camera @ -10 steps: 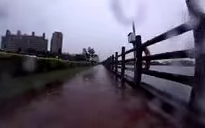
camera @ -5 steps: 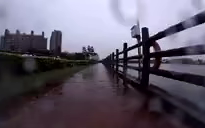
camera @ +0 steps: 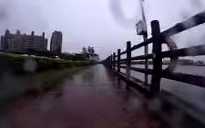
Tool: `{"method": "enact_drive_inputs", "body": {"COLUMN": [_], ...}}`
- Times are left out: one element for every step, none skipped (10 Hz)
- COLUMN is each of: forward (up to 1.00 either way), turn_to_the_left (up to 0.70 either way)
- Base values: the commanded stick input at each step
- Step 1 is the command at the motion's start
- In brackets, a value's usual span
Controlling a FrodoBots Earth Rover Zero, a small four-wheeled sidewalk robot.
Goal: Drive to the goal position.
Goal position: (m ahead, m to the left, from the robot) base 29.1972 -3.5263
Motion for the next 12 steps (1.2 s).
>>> {"method": "enact_drive_inputs", "body": {"forward": [1.00, 1.00, 1.00, 1.00, 1.00, 1.00, 1.00, 1.00, 1.00, 1.00, 1.00, 1.00], "turn_to_the_left": [0.00, 0.00, 0.00, 0.00, 0.00, 0.00, 0.00, 0.00, 0.04, 0.10, 0.04, 0.00]}}
